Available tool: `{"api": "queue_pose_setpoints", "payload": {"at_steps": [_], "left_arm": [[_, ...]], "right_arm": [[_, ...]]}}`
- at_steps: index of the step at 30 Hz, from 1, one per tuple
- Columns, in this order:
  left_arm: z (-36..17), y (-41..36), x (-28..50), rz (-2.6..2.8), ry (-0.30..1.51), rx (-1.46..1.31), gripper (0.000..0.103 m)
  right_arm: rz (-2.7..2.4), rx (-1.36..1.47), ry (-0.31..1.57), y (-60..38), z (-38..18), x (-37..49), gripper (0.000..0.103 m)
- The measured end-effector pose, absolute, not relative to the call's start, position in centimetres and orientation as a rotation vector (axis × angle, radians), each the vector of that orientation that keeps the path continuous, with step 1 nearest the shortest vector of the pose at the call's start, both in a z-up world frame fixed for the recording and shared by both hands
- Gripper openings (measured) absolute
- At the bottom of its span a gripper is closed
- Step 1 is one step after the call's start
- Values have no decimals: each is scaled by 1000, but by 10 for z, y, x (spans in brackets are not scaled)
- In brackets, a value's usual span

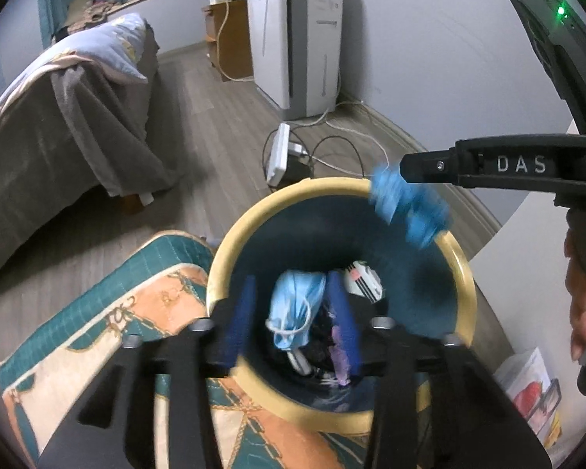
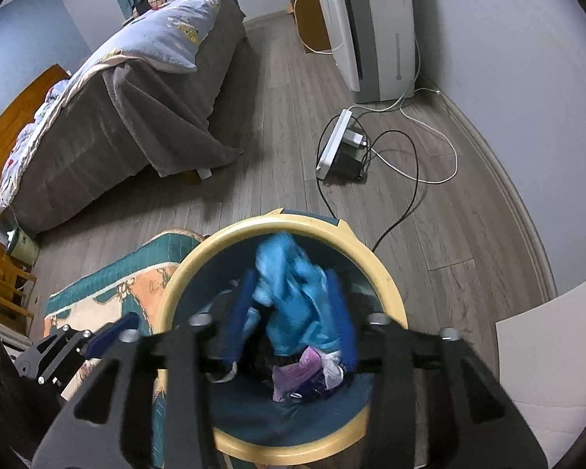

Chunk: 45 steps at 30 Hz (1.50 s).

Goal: Collect trash
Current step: 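Carry the mask and glove over the bin and open both tools to drop them, then move the left tool back over the red-and-white paper cup on the cushion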

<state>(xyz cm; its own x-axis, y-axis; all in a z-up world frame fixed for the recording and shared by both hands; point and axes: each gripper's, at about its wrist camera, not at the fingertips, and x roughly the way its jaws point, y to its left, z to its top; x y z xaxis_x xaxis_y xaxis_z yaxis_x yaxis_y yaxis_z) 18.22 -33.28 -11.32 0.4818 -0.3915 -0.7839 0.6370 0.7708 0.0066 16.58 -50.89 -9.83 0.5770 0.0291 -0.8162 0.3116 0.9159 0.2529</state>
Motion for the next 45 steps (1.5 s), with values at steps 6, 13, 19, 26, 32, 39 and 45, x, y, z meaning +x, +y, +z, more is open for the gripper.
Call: {"api": "queue_pose_setpoints", "payload": {"at_steps": [6,13,19,26,32,39,45], "left_arm": [[-113,-321,178,-630,845,286,85],[-109,-311,168,-590,833,280,96],[-89,-281,157,-565,818,227,97],[-54,-217,140,-474,784,203,98],[-25,-152,120,-357,759,216,98],[-26,-75,98,-227,781,122,98],[-81,-52,96,-183,903,130,98]], "right_arm": [[-207,405,928,-514,-93,163,65],[-257,407,917,-517,-85,157,97],[-297,385,939,-513,-77,155,97],[-233,343,931,-478,-59,156,97],[-84,284,943,-410,-48,164,97],[59,168,997,-325,-54,168,97],[113,114,1042,-273,-66,167,97]]}}
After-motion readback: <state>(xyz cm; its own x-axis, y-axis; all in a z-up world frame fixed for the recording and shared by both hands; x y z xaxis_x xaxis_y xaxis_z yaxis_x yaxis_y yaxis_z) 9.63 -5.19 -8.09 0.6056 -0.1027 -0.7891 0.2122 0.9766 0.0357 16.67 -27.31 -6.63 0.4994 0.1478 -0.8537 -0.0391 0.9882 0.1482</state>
